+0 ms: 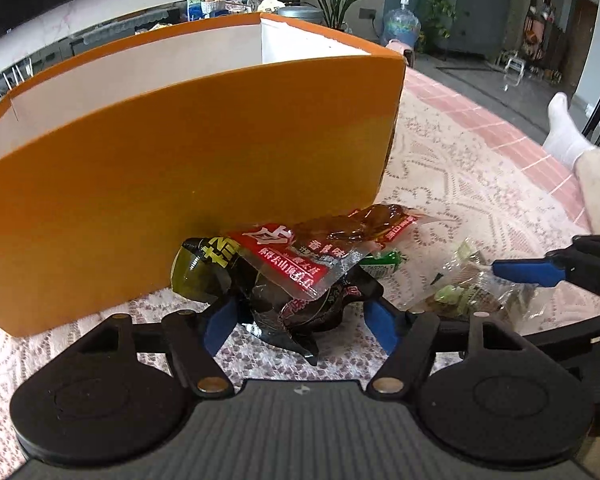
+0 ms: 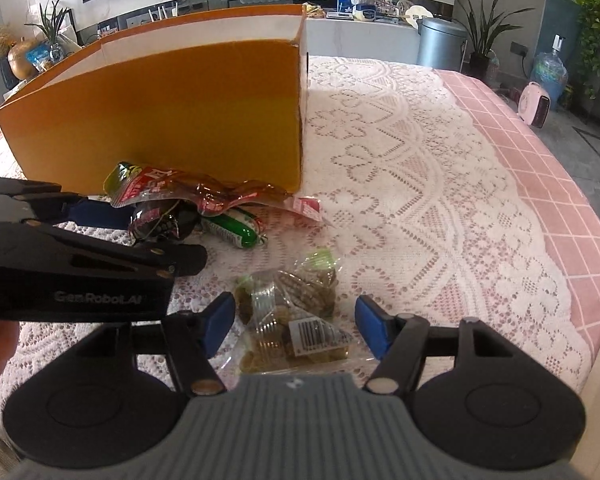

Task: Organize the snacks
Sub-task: 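Grasp the dark chocolate-egg bag with the left tool while the right tool grasps the clear nut bag, then lift both held bags over the orange box and lower them inside, then open both tools to release the bags into the box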

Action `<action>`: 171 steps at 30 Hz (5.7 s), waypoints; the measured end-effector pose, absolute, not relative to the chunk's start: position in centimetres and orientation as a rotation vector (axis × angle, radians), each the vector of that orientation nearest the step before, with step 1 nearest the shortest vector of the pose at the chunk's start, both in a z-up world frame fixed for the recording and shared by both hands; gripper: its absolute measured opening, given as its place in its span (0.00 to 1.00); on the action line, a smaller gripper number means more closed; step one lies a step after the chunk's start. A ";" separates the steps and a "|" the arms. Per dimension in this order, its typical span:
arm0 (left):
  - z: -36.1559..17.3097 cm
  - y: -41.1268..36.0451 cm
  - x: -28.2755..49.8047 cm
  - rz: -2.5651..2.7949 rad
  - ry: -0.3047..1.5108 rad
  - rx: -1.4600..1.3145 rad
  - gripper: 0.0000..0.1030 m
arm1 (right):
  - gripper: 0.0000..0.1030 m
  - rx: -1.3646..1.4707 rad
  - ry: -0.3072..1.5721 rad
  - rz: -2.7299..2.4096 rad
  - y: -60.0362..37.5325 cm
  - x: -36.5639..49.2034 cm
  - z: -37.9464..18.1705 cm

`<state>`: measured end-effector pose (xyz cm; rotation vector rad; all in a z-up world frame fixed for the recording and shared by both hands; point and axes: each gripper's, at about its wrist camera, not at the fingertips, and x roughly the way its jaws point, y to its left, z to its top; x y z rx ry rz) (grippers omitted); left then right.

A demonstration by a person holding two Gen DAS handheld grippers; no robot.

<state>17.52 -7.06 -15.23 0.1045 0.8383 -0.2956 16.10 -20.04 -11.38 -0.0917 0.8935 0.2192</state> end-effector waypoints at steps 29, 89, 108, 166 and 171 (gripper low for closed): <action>-11.8 -5.5 12.4 -0.193 0.870 0.119 0.47 | 0.42 -0.118 0.827 0.250 -19.4 13.9 -9.8; -0.3 1.6 18.1 -0.054 0.654 0.019 0.47 | 0.42 -0.259 0.635 0.410 -11.0 22.4 3.4; -6.0 1.1 26.7 -0.059 0.850 0.087 0.47 | 0.42 -0.421 0.810 0.350 -8.3 32.5 -3.0; -1.2 0.1 23.4 0.098 0.792 0.146 0.80 | 0.90 -0.484 0.807 0.347 -9.5 30.9 1.3; 0.2 0.2 21.2 0.114 0.744 0.131 0.80 | 0.92 -0.420 0.756 0.376 -10.5 28.4 3.1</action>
